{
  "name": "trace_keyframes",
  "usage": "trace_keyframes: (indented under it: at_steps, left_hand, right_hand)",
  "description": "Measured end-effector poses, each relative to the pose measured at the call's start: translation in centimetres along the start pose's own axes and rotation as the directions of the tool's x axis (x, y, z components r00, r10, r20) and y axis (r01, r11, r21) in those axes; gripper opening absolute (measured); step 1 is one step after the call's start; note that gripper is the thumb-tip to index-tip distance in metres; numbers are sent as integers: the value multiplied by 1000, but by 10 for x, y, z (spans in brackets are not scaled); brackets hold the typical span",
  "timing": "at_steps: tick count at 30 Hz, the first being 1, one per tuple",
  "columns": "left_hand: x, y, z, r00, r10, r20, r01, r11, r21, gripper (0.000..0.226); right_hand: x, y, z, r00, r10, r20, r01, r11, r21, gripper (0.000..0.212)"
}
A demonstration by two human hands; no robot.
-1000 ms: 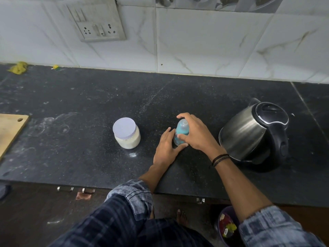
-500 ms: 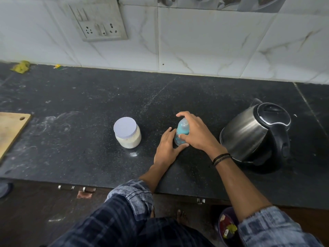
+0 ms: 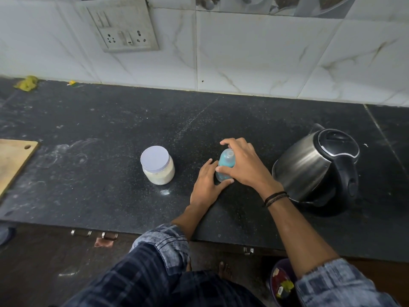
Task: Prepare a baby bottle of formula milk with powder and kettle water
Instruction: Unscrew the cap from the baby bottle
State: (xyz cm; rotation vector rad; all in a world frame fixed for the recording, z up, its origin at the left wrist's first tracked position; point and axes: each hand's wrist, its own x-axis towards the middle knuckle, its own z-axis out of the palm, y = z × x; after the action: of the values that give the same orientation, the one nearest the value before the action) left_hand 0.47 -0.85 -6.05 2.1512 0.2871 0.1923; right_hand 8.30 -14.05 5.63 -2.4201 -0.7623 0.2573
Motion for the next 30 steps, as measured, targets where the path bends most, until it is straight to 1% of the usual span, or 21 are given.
trace_keyframes:
  at_steps: [3, 7, 10, 12, 15, 19, 21, 26, 30]
  left_hand:
    - [0, 1, 0, 1000, 8, 1, -8, 1000, 7, 73]
    - [1, 2, -1, 1000, 0, 9, -1, 1000, 13, 74]
    - [0, 3, -2, 1000, 0, 13, 0, 1000, -7, 73]
    - [1, 3, -2, 1000, 5, 14, -5, 1000, -6, 73]
    - [1, 4, -2, 1000, -3, 11, 3, 1000, 11, 74]
    - [0, 4, -2, 1000, -5, 12, 5, 1000, 15, 75]
    - [0, 4, -2, 1000, -2, 15, 2, 1000, 5, 74]
    - [0, 5, -2, 1000, -5, 17, 4, 1000, 7, 75]
    - [1, 3, -2, 1000, -9, 17, 8, 1000, 9, 74]
  right_hand:
    - [-1, 1, 1, 1000, 9, -9, -9, 1000, -22, 66]
    - [-1, -1, -2, 999, 14, 38, -15, 999, 28, 73]
    - [-2, -3, -5, 998, 11, 57, -12, 1000, 27, 80]
    - [-3, -5, -5, 999, 11, 32, -12, 1000, 19, 78]
    - [-3, -5, -4, 1000, 12, 13, -12, 1000, -19, 70]
    - [-2, -5, -5, 998, 23, 61, -24, 1000, 18, 78]
    - [-1, -5, -5, 998, 19, 60, -20, 1000, 23, 81]
    - [0, -5, 0, 1000, 28, 1, -28, 1000, 15, 70]
    - [0, -6, -2, 999, 25, 37, -26, 999, 42, 78]
